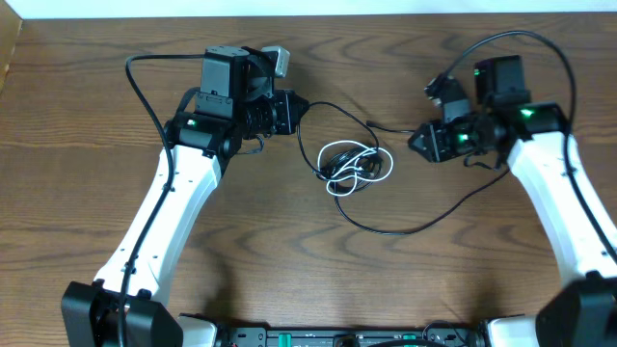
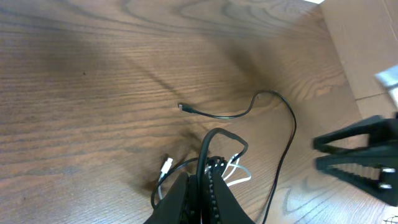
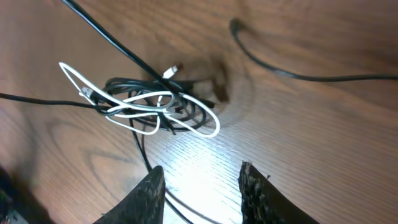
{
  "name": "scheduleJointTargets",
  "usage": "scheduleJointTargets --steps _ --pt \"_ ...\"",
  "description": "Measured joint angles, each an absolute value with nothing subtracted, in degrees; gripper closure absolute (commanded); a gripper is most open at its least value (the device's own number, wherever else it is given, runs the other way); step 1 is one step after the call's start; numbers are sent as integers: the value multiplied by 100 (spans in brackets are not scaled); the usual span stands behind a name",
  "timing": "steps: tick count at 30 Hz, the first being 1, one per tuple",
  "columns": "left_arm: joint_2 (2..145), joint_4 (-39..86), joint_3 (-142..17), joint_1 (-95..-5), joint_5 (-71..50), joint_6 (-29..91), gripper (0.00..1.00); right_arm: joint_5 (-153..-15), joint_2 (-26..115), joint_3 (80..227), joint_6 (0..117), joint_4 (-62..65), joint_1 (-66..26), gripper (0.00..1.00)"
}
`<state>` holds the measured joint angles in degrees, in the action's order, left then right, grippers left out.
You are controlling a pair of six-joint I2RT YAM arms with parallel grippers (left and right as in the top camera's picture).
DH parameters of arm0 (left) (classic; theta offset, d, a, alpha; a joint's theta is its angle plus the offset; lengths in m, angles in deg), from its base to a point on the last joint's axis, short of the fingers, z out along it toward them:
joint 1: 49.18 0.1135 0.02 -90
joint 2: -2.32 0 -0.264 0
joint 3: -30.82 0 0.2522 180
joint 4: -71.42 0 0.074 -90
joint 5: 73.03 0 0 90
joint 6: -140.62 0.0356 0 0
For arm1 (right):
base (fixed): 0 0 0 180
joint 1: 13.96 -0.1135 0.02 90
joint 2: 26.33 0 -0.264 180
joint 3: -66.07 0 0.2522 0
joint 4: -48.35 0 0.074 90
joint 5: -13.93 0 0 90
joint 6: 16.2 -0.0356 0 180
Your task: Untangle cables
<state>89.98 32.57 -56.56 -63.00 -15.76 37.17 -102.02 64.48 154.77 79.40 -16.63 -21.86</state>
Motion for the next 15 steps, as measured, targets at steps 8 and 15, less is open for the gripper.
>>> scheduleJointTargets --steps 8,15 --pt "8998 3257 -5654 -6300 -1583 3717 91 -10191 7101 15462 7932 -1322 -2700 67" --pt "8998 3257 -5652 -6300 -1591 3785 91 -10028 7224 14758 7886 -214 -2759 66"
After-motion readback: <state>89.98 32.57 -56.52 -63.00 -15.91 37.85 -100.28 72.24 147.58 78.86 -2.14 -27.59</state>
